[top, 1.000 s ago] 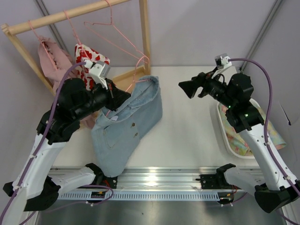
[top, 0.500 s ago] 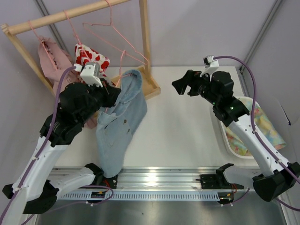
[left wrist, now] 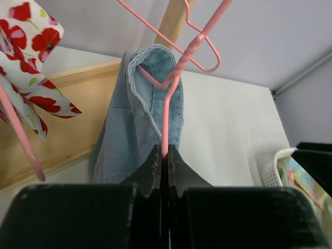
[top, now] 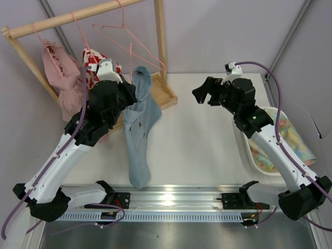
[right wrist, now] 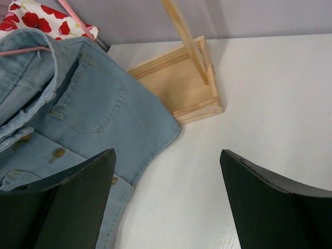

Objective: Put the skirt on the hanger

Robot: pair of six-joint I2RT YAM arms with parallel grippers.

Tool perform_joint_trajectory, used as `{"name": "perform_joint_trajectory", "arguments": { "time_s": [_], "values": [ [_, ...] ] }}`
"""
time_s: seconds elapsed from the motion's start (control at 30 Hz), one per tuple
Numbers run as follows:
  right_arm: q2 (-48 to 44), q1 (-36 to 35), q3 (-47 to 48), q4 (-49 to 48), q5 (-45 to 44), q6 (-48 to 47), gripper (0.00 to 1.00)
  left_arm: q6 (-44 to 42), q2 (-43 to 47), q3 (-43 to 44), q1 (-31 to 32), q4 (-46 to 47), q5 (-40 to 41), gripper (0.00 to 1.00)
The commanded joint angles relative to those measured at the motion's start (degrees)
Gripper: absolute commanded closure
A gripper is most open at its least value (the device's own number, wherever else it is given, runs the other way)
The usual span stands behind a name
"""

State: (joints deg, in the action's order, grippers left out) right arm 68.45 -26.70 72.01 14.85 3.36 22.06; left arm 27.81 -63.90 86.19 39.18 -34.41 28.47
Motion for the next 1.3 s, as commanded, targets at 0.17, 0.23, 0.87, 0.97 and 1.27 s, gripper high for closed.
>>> {"name": "perform_joint_trajectory", "arguments": {
  "time_s": [0.17, 0.23, 0.87, 0.97, 1.27],
  "values": [
    [-1.0, 3.4, 0.3, -0.6, 1.6, 0.9, 0.11, -0.6, -1.8, 6.8, 3.8, 13.4, 20.0, 1.00],
    [-1.2, 3.9, 0.0, -0.6, 2.0, 1.0, 0.11, -1.3, -2.2, 6.6, 4.6, 15.4, 22.5, 1.00],
    [-1.3, 5.4, -0.2, -1.7, 4.1, 1.7, 0.11, -13.0, -10.3, 11.4, 3.5, 29.6, 32.5, 1.00],
    [-1.3, 5.5, -0.2, -1.6, 4.2, 1.3, 0.11, -11.1, -12.9, 13.0, 1.8, 27.6, 30.1, 1.00],
    [-0.9, 5.8, 0.5, -0.2, 4.0, 0.0, 0.11, -6.6, -19.6, 16.5, 0.9, 30.5, 31.6, 1.00]
  ]
}}
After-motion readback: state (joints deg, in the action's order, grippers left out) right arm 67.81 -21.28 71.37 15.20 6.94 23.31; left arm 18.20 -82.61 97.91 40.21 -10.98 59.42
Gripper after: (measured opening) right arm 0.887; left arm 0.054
